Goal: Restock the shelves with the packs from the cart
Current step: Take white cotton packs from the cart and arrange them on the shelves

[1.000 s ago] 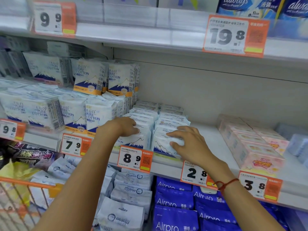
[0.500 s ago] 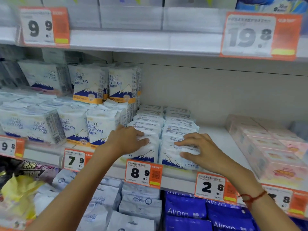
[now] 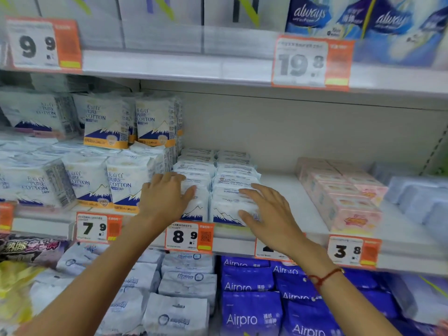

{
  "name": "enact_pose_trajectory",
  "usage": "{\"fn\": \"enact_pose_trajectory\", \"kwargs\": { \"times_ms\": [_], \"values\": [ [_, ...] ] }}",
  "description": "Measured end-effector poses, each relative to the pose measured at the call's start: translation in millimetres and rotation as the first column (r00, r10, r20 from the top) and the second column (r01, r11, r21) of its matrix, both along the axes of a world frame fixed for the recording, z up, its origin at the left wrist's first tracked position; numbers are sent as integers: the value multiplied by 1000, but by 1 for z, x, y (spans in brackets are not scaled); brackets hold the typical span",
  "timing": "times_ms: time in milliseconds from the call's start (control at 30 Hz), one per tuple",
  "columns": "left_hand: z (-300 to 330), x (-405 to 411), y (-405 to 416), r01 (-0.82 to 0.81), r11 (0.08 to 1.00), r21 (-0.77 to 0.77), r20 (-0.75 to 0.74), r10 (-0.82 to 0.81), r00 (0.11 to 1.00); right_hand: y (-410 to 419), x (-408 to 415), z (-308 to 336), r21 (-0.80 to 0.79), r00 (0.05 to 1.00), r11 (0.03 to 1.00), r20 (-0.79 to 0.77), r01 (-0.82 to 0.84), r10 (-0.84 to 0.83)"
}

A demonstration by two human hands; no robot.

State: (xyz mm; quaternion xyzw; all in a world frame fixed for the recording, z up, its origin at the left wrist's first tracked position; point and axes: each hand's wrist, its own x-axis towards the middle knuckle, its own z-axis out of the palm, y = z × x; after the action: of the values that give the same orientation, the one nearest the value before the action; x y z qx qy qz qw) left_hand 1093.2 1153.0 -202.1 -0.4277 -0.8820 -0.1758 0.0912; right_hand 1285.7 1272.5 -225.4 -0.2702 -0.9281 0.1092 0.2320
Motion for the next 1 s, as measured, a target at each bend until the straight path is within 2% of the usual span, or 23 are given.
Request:
{"fn": "enact_pose_trajectory", "kwargs": {
  "times_ms": [100,233,367,467,533,600,633,700,800,933,1000],
  "values": [
    [6,23,-4,114,985,132,-55,-108,993,-12,31,-3,-37,994,997,-86,66,-69],
    [11,92,-9,337,923,185,46,-350,935,-43,101,-9,-120,982,977,-54,175,-182],
    [5,177,0,534,840,97,187,-543,819,-72,170,-10,-119,945,942,-49,315,-323],
    [-7,235,11,664,746,57,313,-644,698,-81,215,-9,-76,906,908,-70,413,-418],
    [-20,269,16,739,671,54,394,-695,602,-82,241,-14,9,850,851,46,525,-525],
    [-36,297,21,804,594,19,459,-720,521,-84,267,-23,24,708,732,236,681,-666],
    [-43,308,22,833,554,-16,481,-726,492,-86,280,-29,0,664,702,326,712,-673],
    [-54,324,26,856,513,-63,488,-733,474,-93,299,-42,-89,695,739,428,668,-577],
    [-61,327,31,820,572,-17,505,-703,501,-103,311,-51,-53,759,809,387,586,-524],
    [-68,315,39,723,691,-16,548,-599,584,-121,312,-52,5,832,888,348,459,-432],
    [-73,310,39,675,738,3,672,-501,545,-132,309,-50,19,857,918,349,397,-378]
  ]
}}
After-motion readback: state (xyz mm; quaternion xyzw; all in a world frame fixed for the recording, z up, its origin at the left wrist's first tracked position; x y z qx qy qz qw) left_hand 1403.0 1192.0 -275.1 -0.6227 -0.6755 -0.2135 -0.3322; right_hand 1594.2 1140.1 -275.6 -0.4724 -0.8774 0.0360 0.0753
